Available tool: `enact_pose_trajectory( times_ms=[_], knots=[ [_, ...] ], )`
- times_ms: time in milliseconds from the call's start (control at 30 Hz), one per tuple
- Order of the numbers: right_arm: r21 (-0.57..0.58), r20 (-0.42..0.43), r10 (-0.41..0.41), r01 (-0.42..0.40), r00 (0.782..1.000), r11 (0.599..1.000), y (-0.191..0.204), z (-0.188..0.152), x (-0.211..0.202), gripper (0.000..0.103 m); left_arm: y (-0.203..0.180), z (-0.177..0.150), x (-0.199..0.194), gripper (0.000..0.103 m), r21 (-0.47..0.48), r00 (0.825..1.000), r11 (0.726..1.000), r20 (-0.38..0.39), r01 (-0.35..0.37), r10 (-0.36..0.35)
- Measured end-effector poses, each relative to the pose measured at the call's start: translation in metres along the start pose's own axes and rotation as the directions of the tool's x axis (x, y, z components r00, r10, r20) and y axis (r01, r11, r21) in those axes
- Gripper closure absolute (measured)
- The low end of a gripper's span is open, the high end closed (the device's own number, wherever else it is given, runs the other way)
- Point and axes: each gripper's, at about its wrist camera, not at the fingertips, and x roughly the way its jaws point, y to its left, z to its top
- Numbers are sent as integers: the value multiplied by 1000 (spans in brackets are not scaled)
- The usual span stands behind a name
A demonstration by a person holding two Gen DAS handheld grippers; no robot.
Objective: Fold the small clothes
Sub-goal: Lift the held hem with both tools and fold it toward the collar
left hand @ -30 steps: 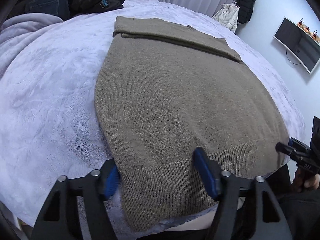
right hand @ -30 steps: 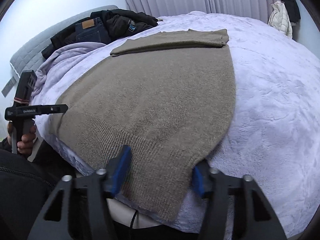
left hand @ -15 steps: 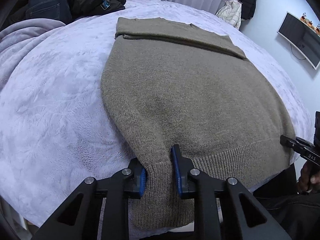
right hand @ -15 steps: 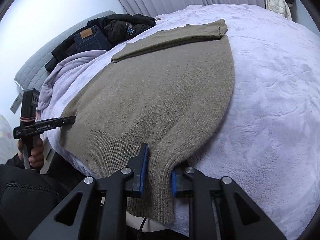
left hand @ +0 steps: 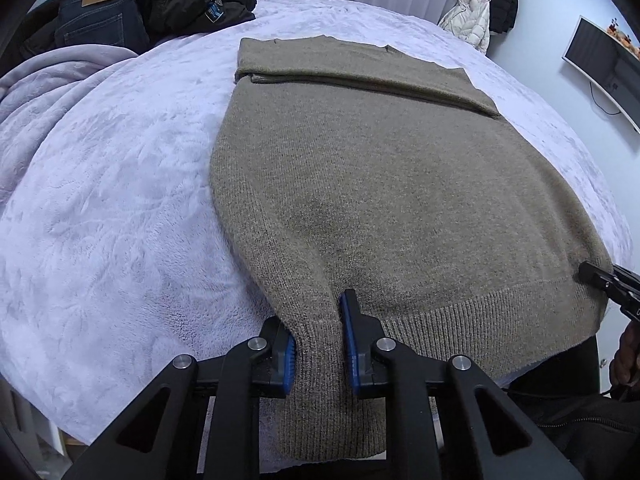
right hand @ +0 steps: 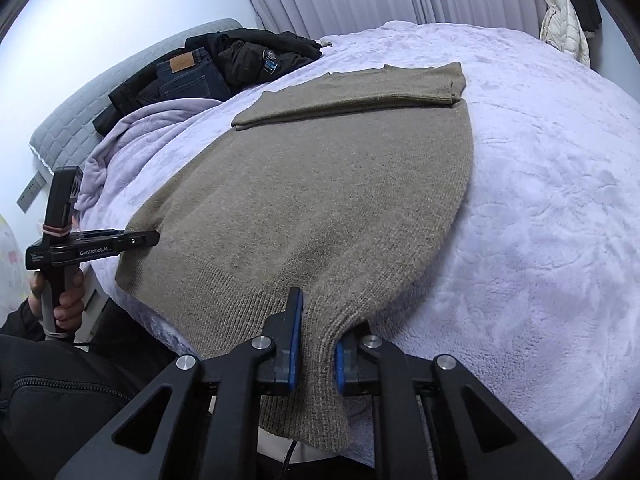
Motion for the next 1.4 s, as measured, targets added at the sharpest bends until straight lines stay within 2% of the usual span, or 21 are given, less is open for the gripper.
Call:
enact_pose_trajectory(
  times_ms=[67, 233, 300, 367, 467, 667, 833, 933, 1067, 1267, 1400],
  knots=[
    [-6, 16, 7, -7, 1000, 1000, 2, 4, -5, 90, -2, 2, -4, 87, 5, 1000, 1000, 9, -7, 7],
    [-8, 74, 43, -42, 996, 999, 2, 17, -21, 91, 0, 8, -15, 87, 1, 999, 1000, 39, 0, 0],
    [-1, 91, 54, -54, 994, 999, 0, 21, -25, 91, 5, 11, -21, 87, -17, 998, 1000, 55, 22, -21],
    [20, 115, 76, -78, 991, 997, -5, 26, -31, 91, 15, 16, -30, 87, -63, 994, 995, 85, 80, -75],
    [64, 165, 124, -136, 978, 989, -14, 34, -42, 92, 27, 26, -41, 87, -120, 984, 983, 128, 142, -126],
    [105, 263, 190, -224, 946, 969, -24, 59, -58, 94, 27, 54, -58, 87, -125, 970, 978, 198, 170, -143],
    [117, 295, 206, -249, 933, 961, -27, 82, -59, 95, 23, 73, -66, 89, -119, 961, 976, 231, 183, -153],
    [123, 333, 231, -284, 914, 951, -31, 97, -63, 95, 25, 91, -74, 90, -123, 948, 972, 273, 201, -162],
    [112, 364, 227, -284, 903, 952, -38, 128, -64, 95, 29, 126, -77, 90, -135, 934, 968, 321, 211, -159],
    [95, 393, 205, -262, 896, 960, -47, 181, -56, 95, 37, 177, -68, 90, -175, 923, 960, 356, 218, -144],
    [123, 404, 194, -263, 894, 957, -61, 218, -40, 95, 43, 214, -50, 90, -207, 925, 952, 353, 225, -142]
  ],
)
